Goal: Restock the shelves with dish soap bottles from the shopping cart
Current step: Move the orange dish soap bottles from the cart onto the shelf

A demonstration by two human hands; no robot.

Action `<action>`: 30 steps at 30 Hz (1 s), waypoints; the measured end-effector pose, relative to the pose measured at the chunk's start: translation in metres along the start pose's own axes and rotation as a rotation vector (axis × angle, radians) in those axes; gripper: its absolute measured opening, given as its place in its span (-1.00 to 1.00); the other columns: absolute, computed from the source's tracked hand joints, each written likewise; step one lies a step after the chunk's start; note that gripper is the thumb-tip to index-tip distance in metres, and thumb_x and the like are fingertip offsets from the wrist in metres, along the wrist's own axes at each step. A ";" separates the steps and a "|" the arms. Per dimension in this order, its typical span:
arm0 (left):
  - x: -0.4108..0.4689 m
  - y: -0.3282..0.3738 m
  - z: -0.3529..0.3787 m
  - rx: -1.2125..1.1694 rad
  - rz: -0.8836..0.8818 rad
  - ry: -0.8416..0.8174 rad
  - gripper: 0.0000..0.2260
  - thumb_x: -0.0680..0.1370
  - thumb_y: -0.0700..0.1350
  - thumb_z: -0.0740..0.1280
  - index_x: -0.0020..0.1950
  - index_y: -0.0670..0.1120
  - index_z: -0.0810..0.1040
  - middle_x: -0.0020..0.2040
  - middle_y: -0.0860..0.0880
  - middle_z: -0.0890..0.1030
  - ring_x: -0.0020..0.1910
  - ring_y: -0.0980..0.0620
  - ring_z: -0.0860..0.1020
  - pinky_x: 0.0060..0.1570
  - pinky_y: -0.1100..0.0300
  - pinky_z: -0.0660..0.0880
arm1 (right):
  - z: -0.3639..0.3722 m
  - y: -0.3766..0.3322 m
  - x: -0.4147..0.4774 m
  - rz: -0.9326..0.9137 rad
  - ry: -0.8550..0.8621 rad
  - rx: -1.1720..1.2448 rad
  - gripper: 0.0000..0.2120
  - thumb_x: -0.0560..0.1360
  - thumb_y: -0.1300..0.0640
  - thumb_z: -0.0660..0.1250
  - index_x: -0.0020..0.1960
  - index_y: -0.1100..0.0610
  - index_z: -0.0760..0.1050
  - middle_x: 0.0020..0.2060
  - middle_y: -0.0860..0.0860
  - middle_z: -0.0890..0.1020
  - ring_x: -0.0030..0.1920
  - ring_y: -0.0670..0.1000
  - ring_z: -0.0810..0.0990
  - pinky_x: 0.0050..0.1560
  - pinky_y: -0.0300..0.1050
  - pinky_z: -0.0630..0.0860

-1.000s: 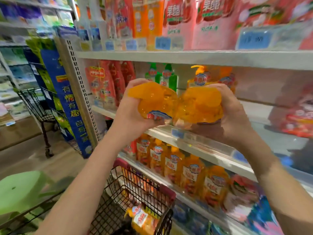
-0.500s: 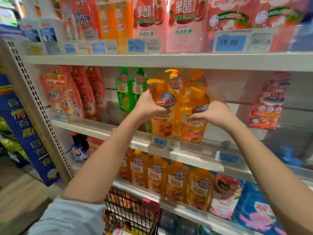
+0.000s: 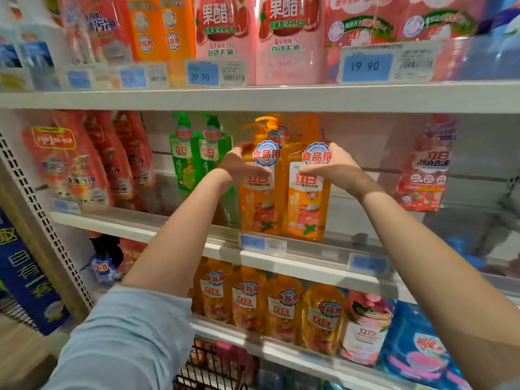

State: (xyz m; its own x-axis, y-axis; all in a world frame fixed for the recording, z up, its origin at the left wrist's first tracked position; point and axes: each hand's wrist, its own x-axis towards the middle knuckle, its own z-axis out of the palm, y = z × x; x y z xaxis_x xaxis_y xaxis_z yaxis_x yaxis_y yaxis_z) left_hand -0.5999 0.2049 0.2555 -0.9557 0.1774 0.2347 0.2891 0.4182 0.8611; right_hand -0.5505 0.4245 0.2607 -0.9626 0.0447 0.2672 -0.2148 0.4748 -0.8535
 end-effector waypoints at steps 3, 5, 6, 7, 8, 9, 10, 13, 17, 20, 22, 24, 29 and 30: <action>-0.002 -0.006 0.003 0.037 -0.003 0.043 -0.17 0.37 -0.14 0.53 0.50 -0.10 0.13 0.34 -0.05 0.41 0.20 0.00 0.46 0.08 0.17 0.50 | 0.005 0.008 -0.001 0.006 0.041 -0.056 -0.34 0.31 0.03 0.56 0.30 0.07 0.32 0.17 0.01 0.56 0.10 -0.03 0.59 -0.07 -0.18 0.56; -0.010 -0.016 0.009 0.075 -0.049 0.058 -0.03 0.24 -0.07 0.61 0.50 -0.12 0.11 0.31 -0.05 0.44 0.23 -0.03 0.47 0.16 0.07 0.50 | 0.013 0.023 -0.007 0.067 0.133 -0.210 -0.16 0.27 -0.02 0.58 0.40 0.10 0.21 0.30 0.07 0.45 0.24 0.07 0.49 0.15 0.03 0.52; -0.013 -0.024 0.011 0.116 -0.062 0.045 0.04 0.13 0.04 0.64 0.47 -0.12 0.19 0.28 -0.05 0.49 0.22 -0.05 0.51 0.16 0.00 0.52 | 0.020 0.031 -0.009 0.132 0.139 -0.255 -0.14 0.26 -0.05 0.58 0.39 0.10 0.20 0.32 0.08 0.44 0.26 0.10 0.48 0.19 0.10 0.50; -0.012 -0.035 0.014 0.164 -0.079 0.026 0.08 -0.01 0.19 0.63 0.42 -0.10 0.30 0.23 -0.05 0.54 0.18 -0.05 0.55 0.13 -0.05 0.55 | 0.027 0.039 -0.013 0.189 0.114 -0.273 -0.18 0.25 -0.07 0.58 0.35 0.09 0.22 0.30 0.07 0.46 0.23 0.11 0.51 0.16 0.10 0.52; -0.005 -0.050 0.016 0.204 -0.085 0.008 0.11 -0.11 0.31 0.59 0.36 -0.06 0.38 0.19 -0.03 0.58 0.13 -0.04 0.58 0.07 -0.06 0.58 | 0.033 0.046 -0.015 0.237 0.085 -0.291 -0.24 0.27 -0.08 0.57 0.30 0.08 0.25 0.26 0.06 0.50 0.19 0.11 0.54 0.11 0.06 0.53; -0.001 -0.059 0.017 0.225 -0.085 0.001 0.11 -0.16 0.37 0.56 0.32 -0.03 0.43 0.16 -0.01 0.60 0.10 -0.03 0.59 0.04 -0.05 0.59 | 0.038 0.051 -0.014 0.263 0.076 -0.310 -0.29 0.28 -0.09 0.56 0.26 0.09 0.28 0.23 0.06 0.53 0.16 0.11 0.56 0.05 0.03 0.53; -0.002 -0.060 0.018 0.241 -0.083 0.003 0.07 -0.15 0.37 0.54 0.29 -0.02 0.45 0.15 0.00 0.61 0.08 -0.02 0.60 0.02 -0.04 0.60 | 0.040 0.053 -0.013 0.275 0.086 -0.326 -0.32 0.28 -0.10 0.56 0.24 0.10 0.32 0.20 0.06 0.55 0.14 0.11 0.58 0.01 0.00 0.52; -0.015 -0.041 0.020 0.270 -0.082 0.016 -0.19 0.09 0.19 0.61 0.27 -0.04 0.48 0.16 -0.03 0.61 0.09 -0.04 0.59 0.07 -0.04 0.58 | 0.040 0.053 -0.005 0.278 0.100 -0.315 -0.32 0.24 -0.10 0.58 0.23 0.08 0.38 0.17 0.05 0.58 0.10 0.10 0.60 -0.04 -0.02 0.54; -0.009 -0.042 0.024 0.277 -0.130 0.085 -0.35 0.27 0.04 0.59 0.26 -0.10 0.43 0.20 -0.08 0.58 0.14 -0.08 0.57 0.09 0.06 0.54 | 0.043 0.061 0.000 0.288 0.137 -0.276 -0.30 0.21 -0.14 0.58 0.24 0.05 0.40 0.17 0.05 0.55 0.12 0.11 0.59 0.08 0.07 0.58; -0.003 -0.044 0.027 0.320 -0.155 0.096 -0.37 0.33 0.04 0.55 0.28 -0.13 0.38 0.24 -0.09 0.54 0.18 -0.10 0.54 0.01 0.12 0.48 | 0.046 0.062 -0.002 0.287 0.180 -0.235 -0.32 0.26 -0.12 0.56 0.27 0.06 0.39 0.20 0.07 0.52 0.16 0.12 0.56 0.13 0.12 0.56; 0.002 -0.045 0.029 0.316 -0.160 0.106 -0.30 0.32 0.08 0.55 0.33 -0.14 0.34 0.29 -0.10 0.50 0.22 -0.11 0.51 0.06 0.10 0.48 | 0.049 0.060 -0.005 0.302 0.216 -0.234 -0.33 0.32 -0.10 0.53 0.30 0.09 0.35 0.24 0.09 0.46 0.21 0.14 0.52 0.19 0.14 0.52; 0.004 -0.047 0.033 0.321 -0.164 0.137 -0.24 0.32 0.11 0.53 0.37 -0.17 0.30 0.33 -0.13 0.44 0.26 -0.13 0.47 0.13 0.07 0.47 | 0.051 0.061 -0.003 0.306 0.243 -0.260 -0.32 0.34 -0.09 0.51 0.33 0.11 0.33 0.26 0.10 0.43 0.25 0.15 0.48 0.22 0.14 0.49; 0.008 -0.052 0.042 0.309 -0.173 0.179 -0.27 0.36 0.11 0.50 0.38 -0.19 0.30 0.34 -0.15 0.42 0.27 -0.15 0.45 0.16 0.07 0.46 | 0.052 0.060 0.001 0.320 0.241 -0.300 -0.31 0.36 -0.12 0.49 0.34 0.11 0.30 0.25 0.11 0.42 0.25 0.15 0.48 0.22 0.12 0.49; 0.010 -0.052 0.043 0.299 -0.172 0.181 -0.28 0.37 0.11 0.51 0.37 -0.18 0.30 0.33 -0.15 0.43 0.26 -0.15 0.46 0.16 0.06 0.47 | 0.052 0.060 0.001 0.323 0.243 -0.310 -0.32 0.36 -0.14 0.49 0.34 0.11 0.30 0.25 0.11 0.42 0.24 0.15 0.49 0.21 0.12 0.50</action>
State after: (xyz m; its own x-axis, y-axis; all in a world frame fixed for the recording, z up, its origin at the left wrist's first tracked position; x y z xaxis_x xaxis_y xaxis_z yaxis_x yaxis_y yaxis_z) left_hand -0.6219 0.2234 0.1931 -0.9781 -0.0671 0.1969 0.1011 0.6741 0.7317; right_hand -0.5730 0.4075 0.1869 -0.8979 0.4174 0.1395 0.1815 0.6400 -0.7467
